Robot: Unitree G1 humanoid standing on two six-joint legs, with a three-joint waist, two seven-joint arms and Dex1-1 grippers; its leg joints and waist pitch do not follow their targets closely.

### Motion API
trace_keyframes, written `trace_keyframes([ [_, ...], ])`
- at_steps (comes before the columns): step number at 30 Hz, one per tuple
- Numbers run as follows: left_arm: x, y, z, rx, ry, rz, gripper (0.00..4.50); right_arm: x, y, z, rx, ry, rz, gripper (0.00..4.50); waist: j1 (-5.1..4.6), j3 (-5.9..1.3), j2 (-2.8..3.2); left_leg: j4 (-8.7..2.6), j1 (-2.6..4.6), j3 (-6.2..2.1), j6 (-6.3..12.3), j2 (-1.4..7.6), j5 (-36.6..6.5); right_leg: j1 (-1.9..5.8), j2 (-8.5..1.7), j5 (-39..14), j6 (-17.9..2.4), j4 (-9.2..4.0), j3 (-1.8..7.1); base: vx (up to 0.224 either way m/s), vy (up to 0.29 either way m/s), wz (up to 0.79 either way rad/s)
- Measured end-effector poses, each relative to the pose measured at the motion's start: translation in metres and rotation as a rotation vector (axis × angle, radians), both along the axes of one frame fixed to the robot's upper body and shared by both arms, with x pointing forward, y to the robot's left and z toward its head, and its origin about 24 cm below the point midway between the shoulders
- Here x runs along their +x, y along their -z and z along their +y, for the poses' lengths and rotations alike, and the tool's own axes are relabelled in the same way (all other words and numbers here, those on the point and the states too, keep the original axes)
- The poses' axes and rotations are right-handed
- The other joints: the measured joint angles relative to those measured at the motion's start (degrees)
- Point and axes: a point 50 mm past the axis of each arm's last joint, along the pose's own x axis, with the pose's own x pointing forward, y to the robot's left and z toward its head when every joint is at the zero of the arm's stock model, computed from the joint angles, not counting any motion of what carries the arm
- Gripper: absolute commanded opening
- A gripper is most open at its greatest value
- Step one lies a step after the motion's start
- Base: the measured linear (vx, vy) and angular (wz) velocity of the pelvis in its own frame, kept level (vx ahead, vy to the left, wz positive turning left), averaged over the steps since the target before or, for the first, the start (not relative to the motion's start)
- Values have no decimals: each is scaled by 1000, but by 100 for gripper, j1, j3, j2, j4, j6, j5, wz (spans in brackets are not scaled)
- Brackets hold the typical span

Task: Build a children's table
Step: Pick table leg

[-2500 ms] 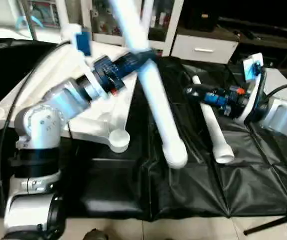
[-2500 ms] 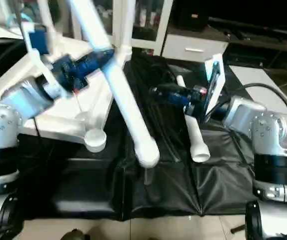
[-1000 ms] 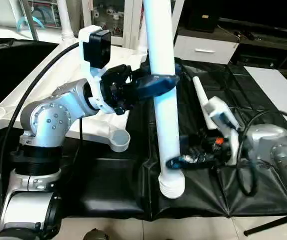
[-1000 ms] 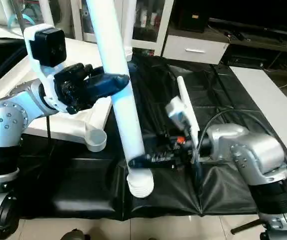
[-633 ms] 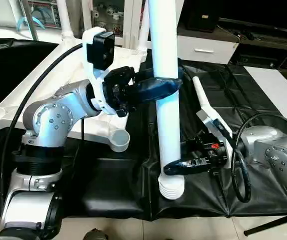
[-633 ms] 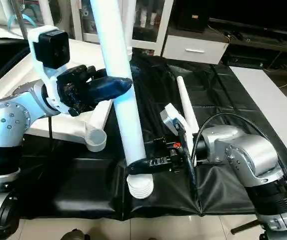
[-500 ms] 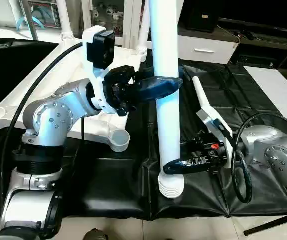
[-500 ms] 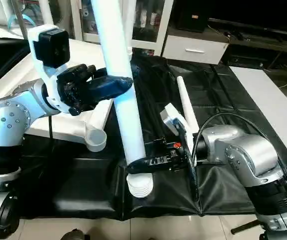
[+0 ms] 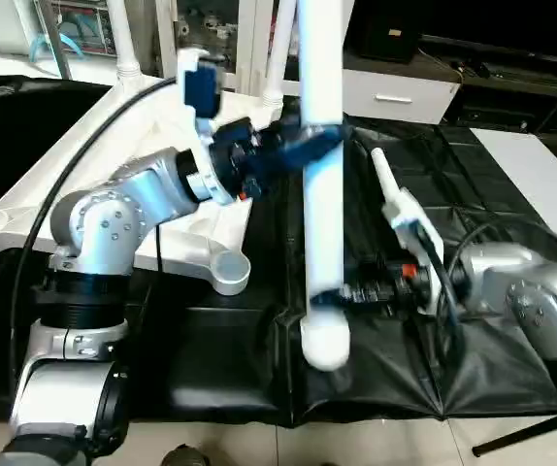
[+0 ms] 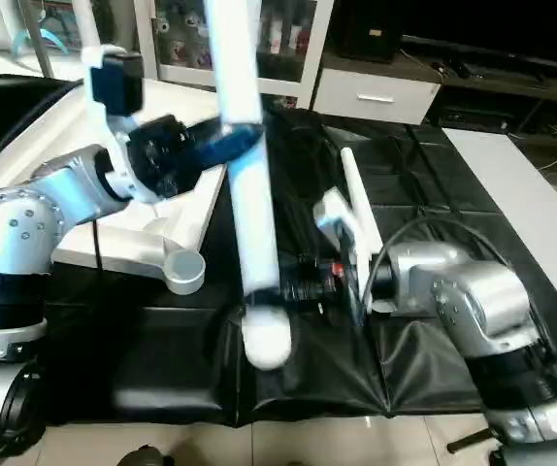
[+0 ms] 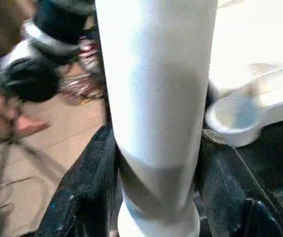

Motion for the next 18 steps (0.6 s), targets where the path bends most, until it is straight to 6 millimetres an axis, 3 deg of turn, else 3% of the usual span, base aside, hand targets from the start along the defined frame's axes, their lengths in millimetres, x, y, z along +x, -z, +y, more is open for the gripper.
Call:
trace_keyframes([
  [6, 15, 7, 0, 28, -234, 88, 344, 19, 4, -4, -47, 166, -25, 186, 7, 0, -1, 4, -5, -1, 5, -1, 5, 2, -2, 2, -1, -2, -1, 0, 0, 0],
  [18, 12, 8, -21, 35, -278, 145, 348, 35, -4, 6, -164, 282, -168, 186, -2, 0, -1, -1, -8, 0, 6, 0, 6, -2, -1, 2, 0, -5, -3, 0, 0, 0],
])
